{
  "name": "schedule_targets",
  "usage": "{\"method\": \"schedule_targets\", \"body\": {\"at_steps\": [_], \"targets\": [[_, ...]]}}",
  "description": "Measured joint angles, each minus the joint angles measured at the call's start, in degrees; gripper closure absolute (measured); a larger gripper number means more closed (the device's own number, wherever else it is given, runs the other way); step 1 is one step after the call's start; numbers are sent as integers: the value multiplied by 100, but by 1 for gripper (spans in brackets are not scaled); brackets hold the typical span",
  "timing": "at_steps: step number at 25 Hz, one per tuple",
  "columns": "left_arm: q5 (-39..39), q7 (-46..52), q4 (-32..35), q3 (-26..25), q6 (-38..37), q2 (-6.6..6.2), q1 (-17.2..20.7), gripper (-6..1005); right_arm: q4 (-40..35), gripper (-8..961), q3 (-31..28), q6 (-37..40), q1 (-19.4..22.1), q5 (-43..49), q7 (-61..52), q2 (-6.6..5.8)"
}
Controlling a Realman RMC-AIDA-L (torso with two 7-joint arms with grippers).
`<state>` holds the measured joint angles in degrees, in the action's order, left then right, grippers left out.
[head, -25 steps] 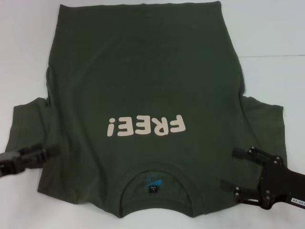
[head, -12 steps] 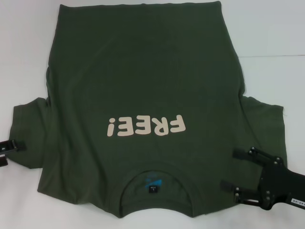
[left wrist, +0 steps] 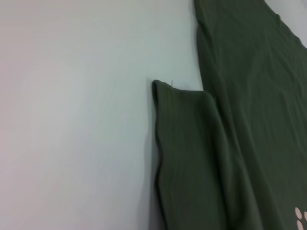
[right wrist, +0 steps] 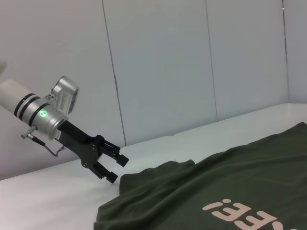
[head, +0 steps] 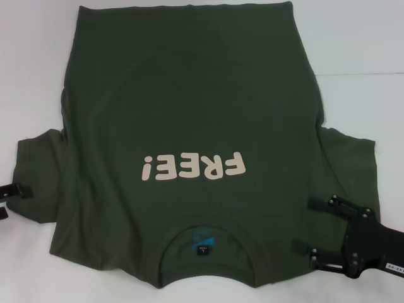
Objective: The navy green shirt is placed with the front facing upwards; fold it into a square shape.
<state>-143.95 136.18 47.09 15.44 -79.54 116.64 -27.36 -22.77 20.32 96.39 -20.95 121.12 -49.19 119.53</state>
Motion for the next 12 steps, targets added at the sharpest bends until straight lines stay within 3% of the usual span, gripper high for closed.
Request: {"method": "schedule_targets", "body": {"at_steps": [12], "targets": [[-8, 222, -74, 116, 286, 8, -45, 100, 0, 8, 11, 3, 27, -1, -25, 0]]}}
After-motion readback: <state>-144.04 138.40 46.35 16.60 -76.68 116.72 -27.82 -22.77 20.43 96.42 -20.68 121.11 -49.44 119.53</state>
